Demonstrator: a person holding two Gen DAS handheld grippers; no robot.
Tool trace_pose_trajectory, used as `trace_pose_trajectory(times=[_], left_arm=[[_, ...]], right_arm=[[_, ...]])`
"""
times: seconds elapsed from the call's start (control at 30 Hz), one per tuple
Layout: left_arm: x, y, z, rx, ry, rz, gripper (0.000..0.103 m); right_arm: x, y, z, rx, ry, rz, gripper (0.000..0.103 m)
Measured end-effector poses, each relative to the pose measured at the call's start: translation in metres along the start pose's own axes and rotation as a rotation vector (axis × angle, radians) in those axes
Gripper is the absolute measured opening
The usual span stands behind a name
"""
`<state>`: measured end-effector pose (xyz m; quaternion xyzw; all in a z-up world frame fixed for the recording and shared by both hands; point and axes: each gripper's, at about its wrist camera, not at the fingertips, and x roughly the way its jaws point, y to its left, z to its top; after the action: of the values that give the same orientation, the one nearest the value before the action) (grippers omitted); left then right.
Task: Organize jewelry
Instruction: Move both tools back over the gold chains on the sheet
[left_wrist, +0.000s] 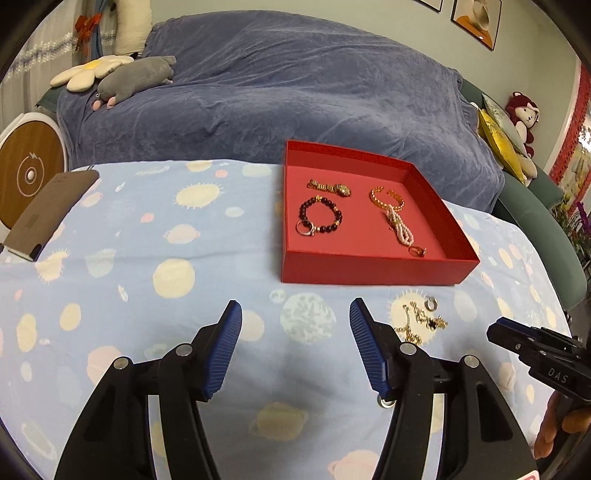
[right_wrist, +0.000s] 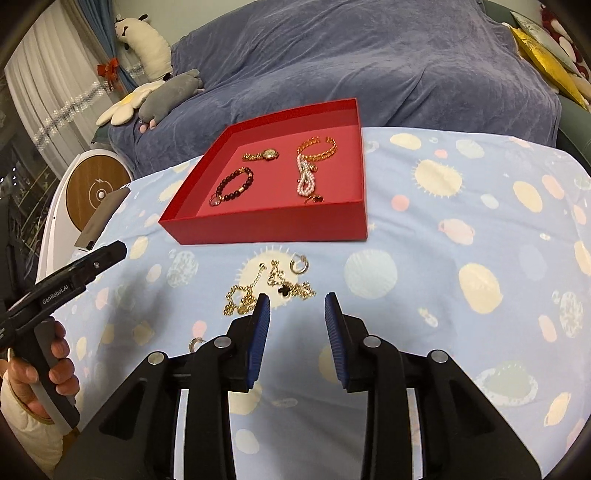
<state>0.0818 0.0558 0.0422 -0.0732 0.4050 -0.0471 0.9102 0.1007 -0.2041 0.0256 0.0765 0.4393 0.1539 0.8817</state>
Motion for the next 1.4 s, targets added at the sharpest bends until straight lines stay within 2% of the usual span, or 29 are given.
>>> trace_pose_trajectory(times=[0.1, 0.53, 0.9, 0.97, 1.07, 1.1, 1.17, 1.4], left_arm=[[0.009, 0.0, -0.009, -0.007, 0.04, -0.023, 0.059], [0.027, -0.02, -0.022, 0.065, 0.077, -0.034, 0.059], [0.033, -0.019, -0.024, 0.054, 0.098, -0.047, 0.059], [0.033, -0.02, -0.024, 0.054, 0.101, -0.05, 0.059], [0.035, -0.02, -0.025, 0.054, 0.106, -0.052, 0.059], [0.036, -0.02, -0.025, 0.054, 0.108, -0.053, 0.059], [0.037, -0.021, -0.026, 0.055, 0.111, -0.053, 0.059], [0.044, -0.026, -0.026, 0.065, 0.12, -0.07, 0.059]], right_arm=[[0.006, 0.007, -0.003, -0.025, 0.012, 0.005, 0.031], [0.04, 0.017, 0.003, -0.09, 0.038, -0.035, 0.031], [0.071, 0.015, 0.007, -0.137, 0.063, -0.084, 0.031], [0.072, 0.015, 0.007, -0.143, 0.061, -0.088, 0.029], [0.072, 0.016, 0.006, -0.161, 0.058, -0.099, 0.019], [0.071, 0.016, 0.006, -0.168, 0.061, -0.104, 0.012], [0.071, 0.016, 0.005, -0.166, 0.065, -0.107, 0.008], [0.057, 0.011, 0.008, -0.124, 0.051, -0.083, 0.007]])
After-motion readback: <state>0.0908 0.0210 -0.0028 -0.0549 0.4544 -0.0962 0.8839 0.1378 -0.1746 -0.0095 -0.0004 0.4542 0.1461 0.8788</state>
